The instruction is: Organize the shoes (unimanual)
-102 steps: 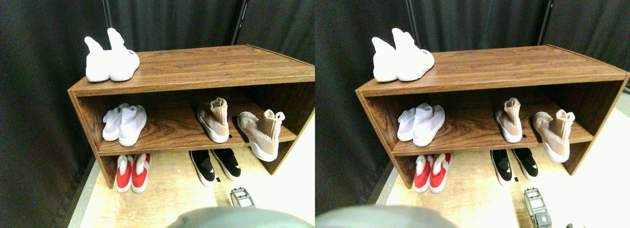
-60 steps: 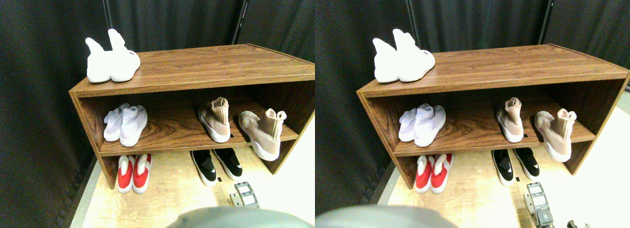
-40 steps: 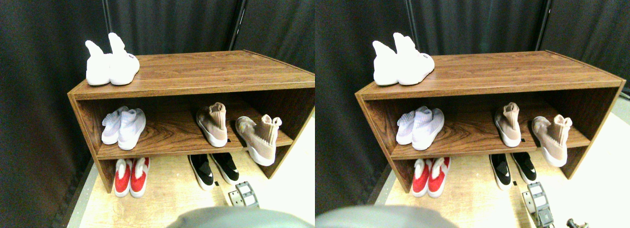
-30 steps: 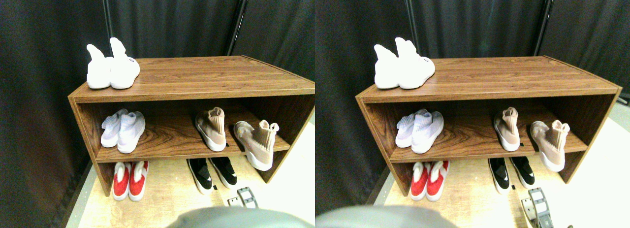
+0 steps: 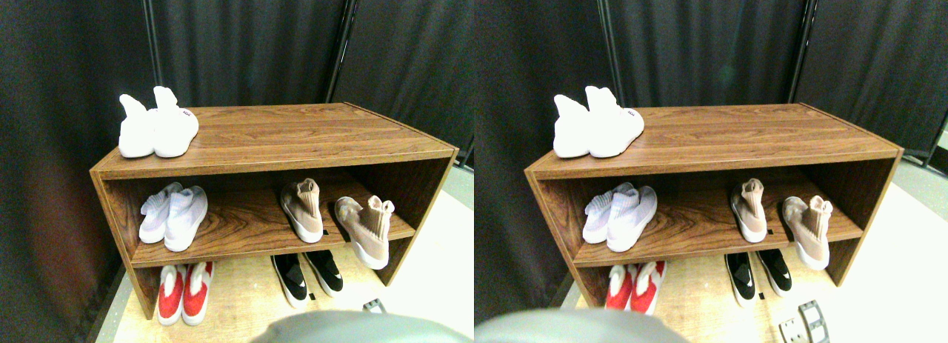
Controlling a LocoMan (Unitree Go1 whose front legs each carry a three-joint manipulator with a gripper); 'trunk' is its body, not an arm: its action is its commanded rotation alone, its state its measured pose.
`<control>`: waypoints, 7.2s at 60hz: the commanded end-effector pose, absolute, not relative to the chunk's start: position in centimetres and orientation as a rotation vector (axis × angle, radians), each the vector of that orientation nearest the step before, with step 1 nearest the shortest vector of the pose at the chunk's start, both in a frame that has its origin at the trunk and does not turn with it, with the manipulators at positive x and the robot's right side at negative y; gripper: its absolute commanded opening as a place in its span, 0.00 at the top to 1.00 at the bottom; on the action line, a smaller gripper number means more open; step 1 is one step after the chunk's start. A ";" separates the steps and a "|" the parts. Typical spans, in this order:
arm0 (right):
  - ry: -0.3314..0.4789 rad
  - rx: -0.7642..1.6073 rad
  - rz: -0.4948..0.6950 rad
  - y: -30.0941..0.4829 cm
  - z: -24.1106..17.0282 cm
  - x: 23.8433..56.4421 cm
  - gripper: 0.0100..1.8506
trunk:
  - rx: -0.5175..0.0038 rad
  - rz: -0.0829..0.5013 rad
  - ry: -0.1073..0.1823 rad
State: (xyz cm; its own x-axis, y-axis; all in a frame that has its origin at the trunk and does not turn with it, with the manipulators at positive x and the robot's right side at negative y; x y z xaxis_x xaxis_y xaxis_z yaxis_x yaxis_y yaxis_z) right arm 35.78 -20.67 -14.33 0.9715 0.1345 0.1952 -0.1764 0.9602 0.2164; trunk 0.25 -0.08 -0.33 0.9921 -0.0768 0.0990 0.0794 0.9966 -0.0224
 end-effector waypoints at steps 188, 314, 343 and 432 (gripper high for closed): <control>-0.198 1.202 0.067 -24.6 -7.3 45.0 0.09 | -0.012 -0.126 -0.105; -0.280 1.190 -0.153 -33.0 -6.1 49.3 0.97 | -0.055 -0.081 -0.107; -0.223 1.230 -0.127 -29.6 -7.5 49.7 0.97 | -0.071 -0.053 -0.100; -0.241 1.231 -0.155 -27.2 -7.5 50.3 0.97 | -0.072 -0.046 -0.099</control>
